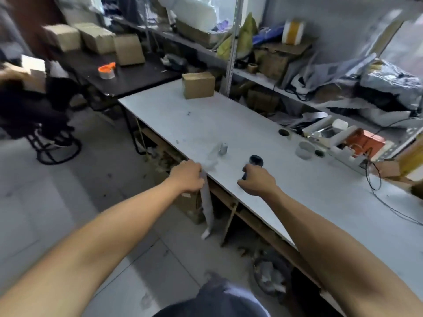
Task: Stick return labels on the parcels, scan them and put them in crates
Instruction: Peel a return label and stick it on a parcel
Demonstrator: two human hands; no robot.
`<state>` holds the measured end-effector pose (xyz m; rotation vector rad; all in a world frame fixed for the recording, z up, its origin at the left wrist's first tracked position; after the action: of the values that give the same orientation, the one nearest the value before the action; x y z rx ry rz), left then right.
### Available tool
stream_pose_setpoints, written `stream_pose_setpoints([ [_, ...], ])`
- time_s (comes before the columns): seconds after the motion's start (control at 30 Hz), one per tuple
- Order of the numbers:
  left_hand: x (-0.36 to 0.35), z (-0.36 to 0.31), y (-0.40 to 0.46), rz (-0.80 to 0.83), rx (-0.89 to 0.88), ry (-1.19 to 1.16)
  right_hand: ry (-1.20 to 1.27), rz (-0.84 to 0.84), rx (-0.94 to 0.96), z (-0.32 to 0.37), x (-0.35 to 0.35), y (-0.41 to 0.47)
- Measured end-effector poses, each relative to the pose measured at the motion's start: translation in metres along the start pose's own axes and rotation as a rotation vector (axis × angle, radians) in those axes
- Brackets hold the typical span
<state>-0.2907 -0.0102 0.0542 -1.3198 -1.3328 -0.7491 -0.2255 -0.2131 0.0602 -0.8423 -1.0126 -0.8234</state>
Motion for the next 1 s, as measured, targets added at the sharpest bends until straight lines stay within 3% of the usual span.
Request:
stream_pose_setpoints([
  [0.27,0.021,0.071,0.087,-0.014,0.078,-0.037,-0.024,0.044,0.134,0.058,-0.016,0.128],
  [1.0,0.131,0.183,0.439,-0.020,0.056,-0.179,0.084,-0.014,0.018,0.125,0.030,0.496],
])
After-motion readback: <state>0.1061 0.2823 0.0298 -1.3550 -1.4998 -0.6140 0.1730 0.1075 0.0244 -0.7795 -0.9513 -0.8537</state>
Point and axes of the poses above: each hand's wrist, its own y-axis towards the middle knuckle, its own x-axis out of the back of the hand, z = x × y, the point moved 8 cm from there along y, towards the middle knuckle, and after that the axes turned 6 degrees about x, right-handed, at the moved point
